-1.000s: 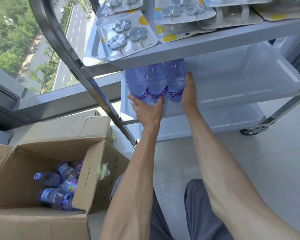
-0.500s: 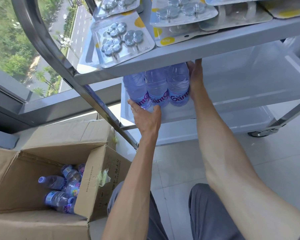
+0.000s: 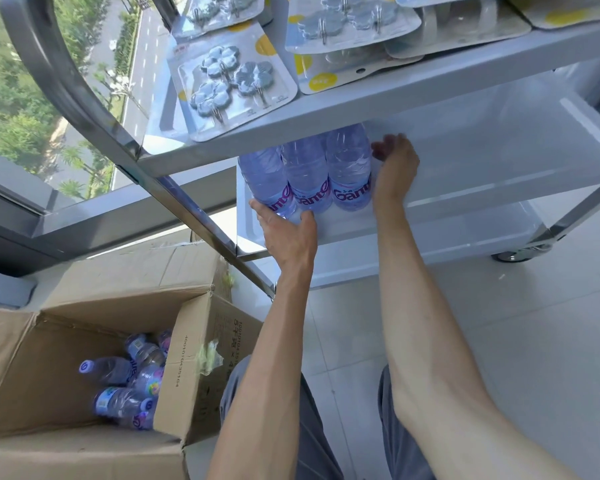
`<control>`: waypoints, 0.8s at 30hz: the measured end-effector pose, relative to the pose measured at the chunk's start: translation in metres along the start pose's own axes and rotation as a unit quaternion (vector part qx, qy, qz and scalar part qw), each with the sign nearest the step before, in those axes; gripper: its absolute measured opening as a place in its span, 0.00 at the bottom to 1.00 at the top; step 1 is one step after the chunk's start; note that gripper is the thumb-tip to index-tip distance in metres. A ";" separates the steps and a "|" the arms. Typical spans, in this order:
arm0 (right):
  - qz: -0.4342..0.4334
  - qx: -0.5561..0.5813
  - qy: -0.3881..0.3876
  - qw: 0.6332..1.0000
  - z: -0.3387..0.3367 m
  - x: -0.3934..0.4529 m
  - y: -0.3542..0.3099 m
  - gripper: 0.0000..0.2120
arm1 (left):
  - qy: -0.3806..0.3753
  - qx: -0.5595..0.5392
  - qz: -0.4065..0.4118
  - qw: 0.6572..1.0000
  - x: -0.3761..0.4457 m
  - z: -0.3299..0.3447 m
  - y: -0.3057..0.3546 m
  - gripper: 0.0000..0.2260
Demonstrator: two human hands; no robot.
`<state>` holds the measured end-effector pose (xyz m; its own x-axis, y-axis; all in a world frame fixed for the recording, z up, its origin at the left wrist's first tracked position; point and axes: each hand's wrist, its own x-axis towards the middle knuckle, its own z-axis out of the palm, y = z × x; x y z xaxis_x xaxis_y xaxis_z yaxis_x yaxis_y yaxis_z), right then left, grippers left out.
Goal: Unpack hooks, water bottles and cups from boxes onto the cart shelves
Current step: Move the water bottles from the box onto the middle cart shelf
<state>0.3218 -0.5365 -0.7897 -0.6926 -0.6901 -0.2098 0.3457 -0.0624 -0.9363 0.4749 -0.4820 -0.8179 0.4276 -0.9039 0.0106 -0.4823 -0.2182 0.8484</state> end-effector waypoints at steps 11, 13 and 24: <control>-0.179 -0.171 -0.136 0.959 -0.034 -0.056 0.037 0.27 | -0.038 -0.044 0.007 0.998 0.000 -0.014 -0.001 0.41; -0.180 -0.177 -0.132 0.959 -0.033 -0.057 0.037 0.27 | -0.067 -0.048 0.005 0.997 -0.001 -0.021 -0.004 0.41; -0.136 -0.223 0.049 0.964 -0.004 -0.182 0.065 0.09 | 0.069 -0.080 0.046 0.993 -0.021 -0.137 -0.062 0.11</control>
<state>0.4673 -0.4119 -0.8136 -0.7827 -0.6200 0.0550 -0.1487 0.1006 -0.9837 0.6003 -0.3994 -0.7984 0.4934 -0.8557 0.1560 -0.4023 -0.0654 0.9132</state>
